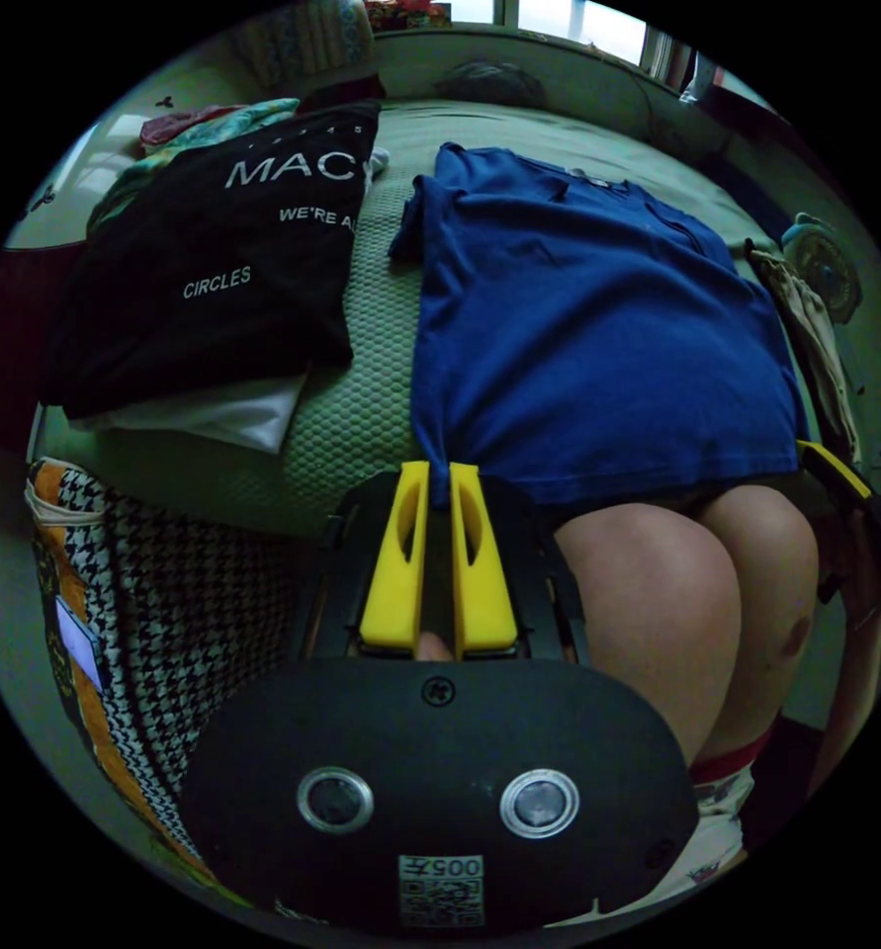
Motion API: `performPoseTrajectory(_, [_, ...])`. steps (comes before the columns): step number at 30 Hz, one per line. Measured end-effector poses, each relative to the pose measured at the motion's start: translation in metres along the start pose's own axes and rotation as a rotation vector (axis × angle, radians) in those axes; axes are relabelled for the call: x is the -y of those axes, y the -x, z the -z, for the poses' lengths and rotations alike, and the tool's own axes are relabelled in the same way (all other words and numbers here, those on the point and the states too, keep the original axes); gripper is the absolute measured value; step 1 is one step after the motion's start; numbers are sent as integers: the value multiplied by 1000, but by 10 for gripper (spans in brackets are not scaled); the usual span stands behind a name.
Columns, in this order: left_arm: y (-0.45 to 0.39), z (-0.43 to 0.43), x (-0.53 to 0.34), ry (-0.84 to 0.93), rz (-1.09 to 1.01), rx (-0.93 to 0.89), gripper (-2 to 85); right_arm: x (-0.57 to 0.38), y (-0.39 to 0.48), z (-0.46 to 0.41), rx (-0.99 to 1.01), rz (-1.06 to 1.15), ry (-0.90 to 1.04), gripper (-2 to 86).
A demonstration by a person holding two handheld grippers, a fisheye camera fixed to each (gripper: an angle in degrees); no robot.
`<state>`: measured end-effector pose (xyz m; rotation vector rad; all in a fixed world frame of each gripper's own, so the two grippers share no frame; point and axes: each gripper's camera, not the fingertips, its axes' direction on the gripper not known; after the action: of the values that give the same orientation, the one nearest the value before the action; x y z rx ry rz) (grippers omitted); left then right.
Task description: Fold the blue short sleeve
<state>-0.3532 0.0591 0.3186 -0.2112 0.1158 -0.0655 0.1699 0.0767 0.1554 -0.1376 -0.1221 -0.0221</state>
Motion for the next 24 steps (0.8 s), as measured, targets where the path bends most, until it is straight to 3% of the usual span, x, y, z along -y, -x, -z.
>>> performPoseTrajectory(12, [0,60,-27,-51,1,8,34,-30,-28,32,122,0,-86,-6])
performPoseTrajectory(19, [6,101,-41,-82,-3,-1,32,-53,-48,37,212,-8,-67,79])
performPoseTrajectory(24, [10,124,-51,-89,2,7,30,-59,-48,43,142,-44,-76,100])
